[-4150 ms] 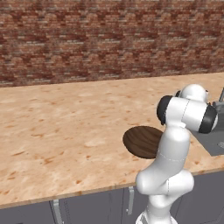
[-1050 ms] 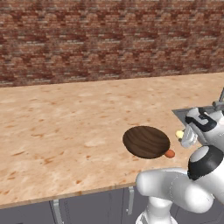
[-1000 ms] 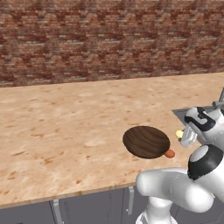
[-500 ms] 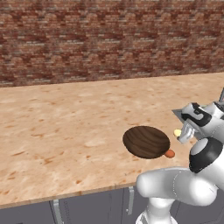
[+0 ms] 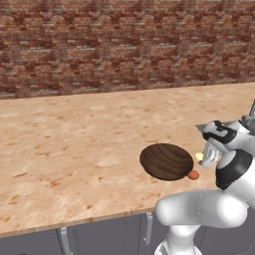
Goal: Gather the eggs and milk located in the vicinity of the sink area and place them right next to the bowl.
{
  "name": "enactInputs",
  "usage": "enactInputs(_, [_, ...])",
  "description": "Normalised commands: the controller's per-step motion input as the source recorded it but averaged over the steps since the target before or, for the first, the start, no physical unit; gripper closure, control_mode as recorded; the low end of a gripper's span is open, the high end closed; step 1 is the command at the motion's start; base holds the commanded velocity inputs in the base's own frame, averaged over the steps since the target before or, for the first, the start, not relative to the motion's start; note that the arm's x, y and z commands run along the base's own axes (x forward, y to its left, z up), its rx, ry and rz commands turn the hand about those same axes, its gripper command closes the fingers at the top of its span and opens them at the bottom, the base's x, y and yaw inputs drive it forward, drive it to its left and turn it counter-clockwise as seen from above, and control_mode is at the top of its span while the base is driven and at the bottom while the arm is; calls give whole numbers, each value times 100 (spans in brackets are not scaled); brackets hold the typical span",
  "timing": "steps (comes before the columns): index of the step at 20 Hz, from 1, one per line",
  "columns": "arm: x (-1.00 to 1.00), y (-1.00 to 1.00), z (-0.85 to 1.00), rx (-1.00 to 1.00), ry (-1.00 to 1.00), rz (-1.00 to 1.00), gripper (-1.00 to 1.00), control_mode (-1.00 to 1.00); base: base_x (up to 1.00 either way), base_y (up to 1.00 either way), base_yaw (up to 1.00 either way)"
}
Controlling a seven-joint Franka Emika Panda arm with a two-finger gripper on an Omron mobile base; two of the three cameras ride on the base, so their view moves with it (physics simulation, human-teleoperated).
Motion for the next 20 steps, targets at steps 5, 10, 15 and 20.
enactInputs(5, [0, 23, 0, 0, 10, 5, 100, -100, 0, 0, 0])
enactInputs(10, [0, 2, -3, 0, 1, 0, 100, -100, 0, 0, 0])
enactInputs(15, [0, 0, 0, 0, 0, 0, 100, -100, 0, 0, 0])
enactInputs(20, [0, 0, -3, 0, 0, 0, 100, -100, 0, 0, 0])
